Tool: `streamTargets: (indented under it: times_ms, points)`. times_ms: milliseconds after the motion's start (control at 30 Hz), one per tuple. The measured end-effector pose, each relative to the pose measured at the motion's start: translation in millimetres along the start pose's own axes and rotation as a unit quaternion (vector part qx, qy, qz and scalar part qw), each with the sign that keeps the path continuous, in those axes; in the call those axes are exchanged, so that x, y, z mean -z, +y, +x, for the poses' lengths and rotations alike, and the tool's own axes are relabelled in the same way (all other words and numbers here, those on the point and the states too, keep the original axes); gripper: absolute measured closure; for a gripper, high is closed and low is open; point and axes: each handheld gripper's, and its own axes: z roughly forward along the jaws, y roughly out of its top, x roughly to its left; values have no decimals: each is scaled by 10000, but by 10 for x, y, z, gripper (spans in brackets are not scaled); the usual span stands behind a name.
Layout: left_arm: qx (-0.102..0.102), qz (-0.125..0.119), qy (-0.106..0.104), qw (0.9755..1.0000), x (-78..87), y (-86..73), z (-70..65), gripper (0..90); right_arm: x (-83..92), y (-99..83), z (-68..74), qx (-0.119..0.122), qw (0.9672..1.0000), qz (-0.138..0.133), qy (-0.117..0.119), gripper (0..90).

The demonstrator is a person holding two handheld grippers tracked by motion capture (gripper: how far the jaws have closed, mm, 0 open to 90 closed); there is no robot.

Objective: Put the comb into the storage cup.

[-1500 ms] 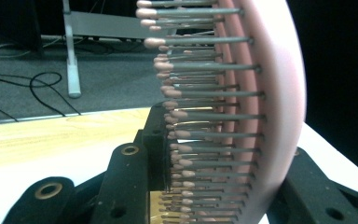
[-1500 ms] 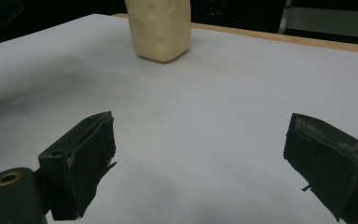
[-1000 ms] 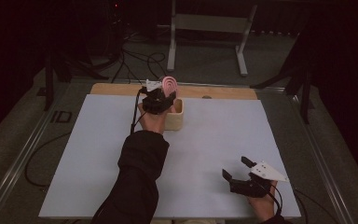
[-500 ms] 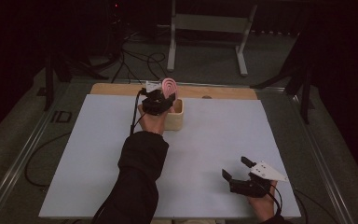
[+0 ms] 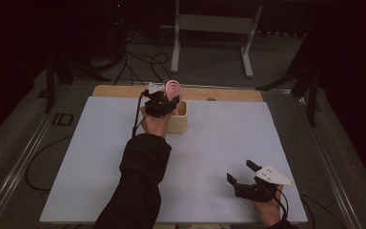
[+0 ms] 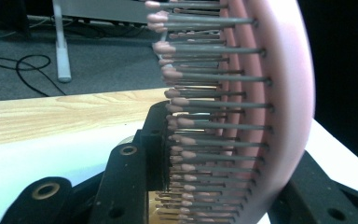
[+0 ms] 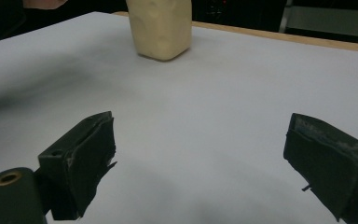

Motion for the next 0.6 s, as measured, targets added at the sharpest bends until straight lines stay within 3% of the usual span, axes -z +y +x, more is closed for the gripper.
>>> streamTargets:
  times_ms: [367,600]
  points:
    - [-80,168,70,9998,28,33,129,621,0,-3,-3,-6,10000,-3,-9,87]
    - [-94,185,255,9995,48,45,148,526,0,-3,1,-11,10000,2,-7,87]
